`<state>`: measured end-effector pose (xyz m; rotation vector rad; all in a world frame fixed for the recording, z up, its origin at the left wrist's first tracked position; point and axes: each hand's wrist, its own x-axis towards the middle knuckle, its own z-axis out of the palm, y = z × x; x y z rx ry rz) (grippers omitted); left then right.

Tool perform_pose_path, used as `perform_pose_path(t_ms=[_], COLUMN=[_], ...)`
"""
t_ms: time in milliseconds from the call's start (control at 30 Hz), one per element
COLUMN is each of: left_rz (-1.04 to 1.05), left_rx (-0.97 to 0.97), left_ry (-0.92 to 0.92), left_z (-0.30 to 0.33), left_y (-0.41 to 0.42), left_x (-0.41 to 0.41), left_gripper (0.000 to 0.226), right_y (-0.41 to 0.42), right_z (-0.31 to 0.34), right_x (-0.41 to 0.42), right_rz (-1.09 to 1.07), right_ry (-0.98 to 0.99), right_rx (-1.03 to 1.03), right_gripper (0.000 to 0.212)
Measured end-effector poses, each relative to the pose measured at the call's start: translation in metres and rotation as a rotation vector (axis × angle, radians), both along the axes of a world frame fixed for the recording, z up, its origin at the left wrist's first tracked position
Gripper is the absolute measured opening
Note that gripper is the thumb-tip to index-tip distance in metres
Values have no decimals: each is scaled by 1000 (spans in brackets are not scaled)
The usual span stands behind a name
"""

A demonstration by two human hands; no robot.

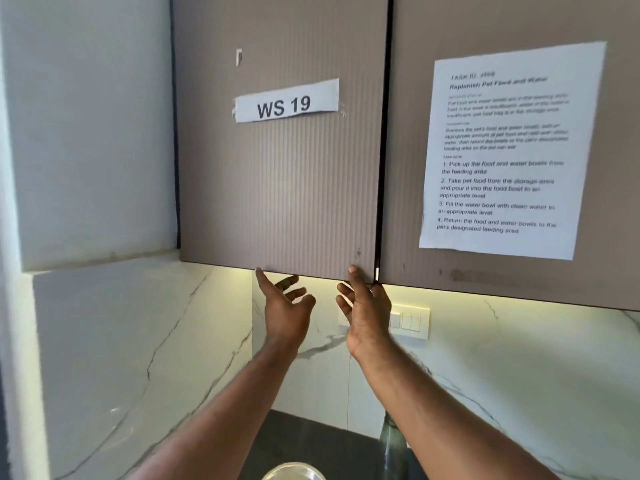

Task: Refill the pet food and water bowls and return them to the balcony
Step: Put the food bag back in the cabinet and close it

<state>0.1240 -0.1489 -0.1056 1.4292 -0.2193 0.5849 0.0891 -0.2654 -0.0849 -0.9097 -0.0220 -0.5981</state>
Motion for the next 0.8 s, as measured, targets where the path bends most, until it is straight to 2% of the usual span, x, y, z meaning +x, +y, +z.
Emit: perform_pose_path(t_ms=[100,233,400,600,733,800], left_rz=[12,60,108,147,152,61], left_rx=[88,171,233,222,245,165], left_ry=[-13,5,-7,-34,-43,-25], left_z=[6,11,11,15,16,21], left_y=[11,27,48,80,111,131], left_x=[-18,-38,-64,-97,-120,-135], left_gripper=[112,98,97,99,88,85], right_y=[6,19,46,96,140,166], right_z=[-1,-7,-11,-10,-9,-9], right_x=[-14,-38,-70,-111,-142,-154], right_rz=[-9,-79,-206,-399,-531,-583], right_ry=[1,-41,-105,-152,-225,-234], right_rx=[-58,-201,-387,-561,-677,-745], right_gripper=[19,27,25,30,35,32])
